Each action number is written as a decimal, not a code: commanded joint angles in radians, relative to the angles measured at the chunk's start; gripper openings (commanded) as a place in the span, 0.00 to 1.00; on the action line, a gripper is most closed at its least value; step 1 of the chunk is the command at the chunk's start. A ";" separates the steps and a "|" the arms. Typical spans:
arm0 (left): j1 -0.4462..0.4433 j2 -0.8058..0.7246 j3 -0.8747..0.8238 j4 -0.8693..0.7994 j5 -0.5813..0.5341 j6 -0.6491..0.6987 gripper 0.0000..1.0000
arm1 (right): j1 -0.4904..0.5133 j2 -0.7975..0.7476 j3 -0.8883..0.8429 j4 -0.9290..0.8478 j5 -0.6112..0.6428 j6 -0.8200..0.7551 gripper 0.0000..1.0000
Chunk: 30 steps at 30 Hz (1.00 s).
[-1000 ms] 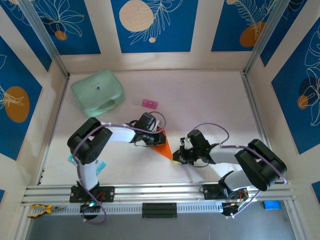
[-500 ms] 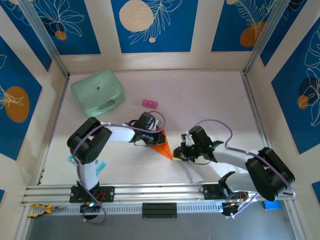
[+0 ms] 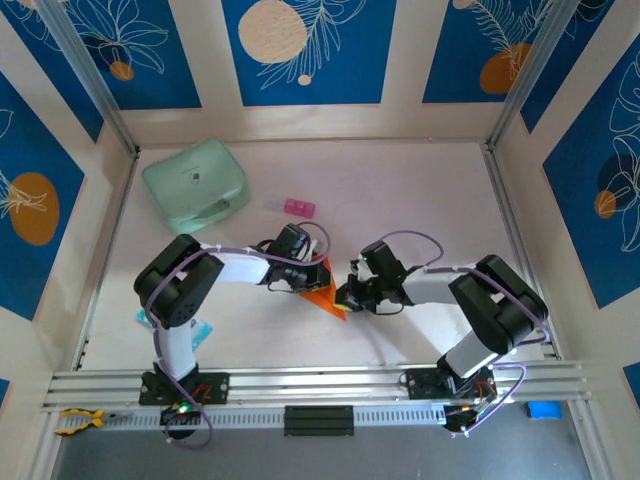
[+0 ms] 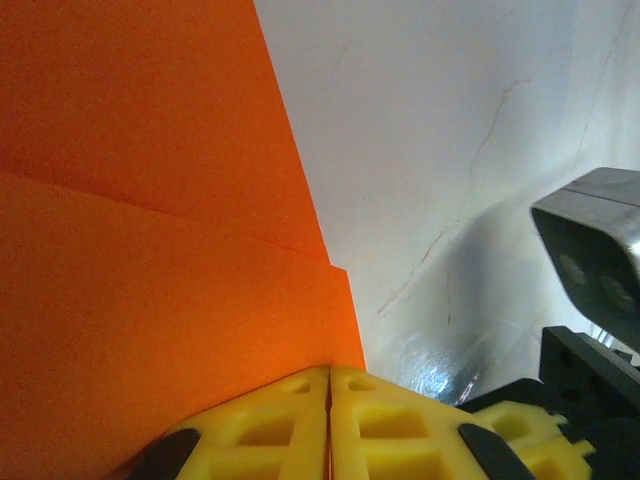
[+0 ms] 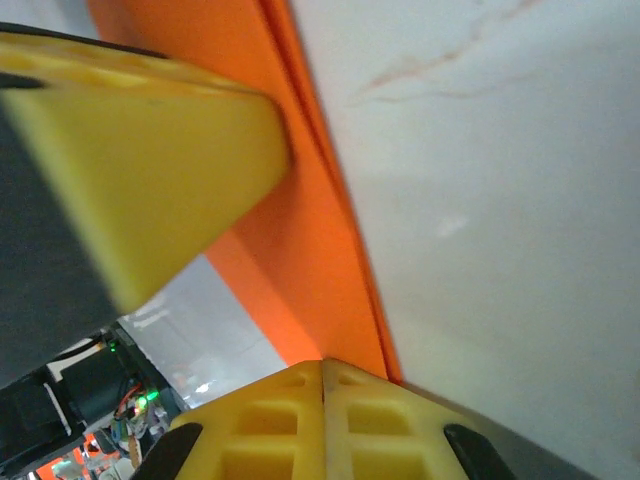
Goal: Fold a paper plane with a square sheet of paper (pick it up from the middle)
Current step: Fourth fold the wing at the center of the table.
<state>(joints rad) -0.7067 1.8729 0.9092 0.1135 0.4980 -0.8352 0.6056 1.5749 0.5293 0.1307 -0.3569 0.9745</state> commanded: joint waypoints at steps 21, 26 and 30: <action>-0.044 -0.096 -0.110 0.051 0.047 -0.078 0.08 | 0.036 0.023 -0.173 0.070 0.041 0.055 0.00; -0.049 -0.056 -0.135 0.157 0.083 -0.125 0.08 | 0.036 0.027 -0.178 0.076 0.039 0.058 0.00; -0.048 -0.061 -0.130 0.082 0.045 -0.102 0.08 | 0.036 0.031 -0.181 0.076 0.039 0.058 0.00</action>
<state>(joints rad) -0.7494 1.8053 0.7807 0.2054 0.5514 -0.9318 0.6197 1.5551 0.4019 0.3668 -0.3401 1.0088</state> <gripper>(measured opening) 0.085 0.063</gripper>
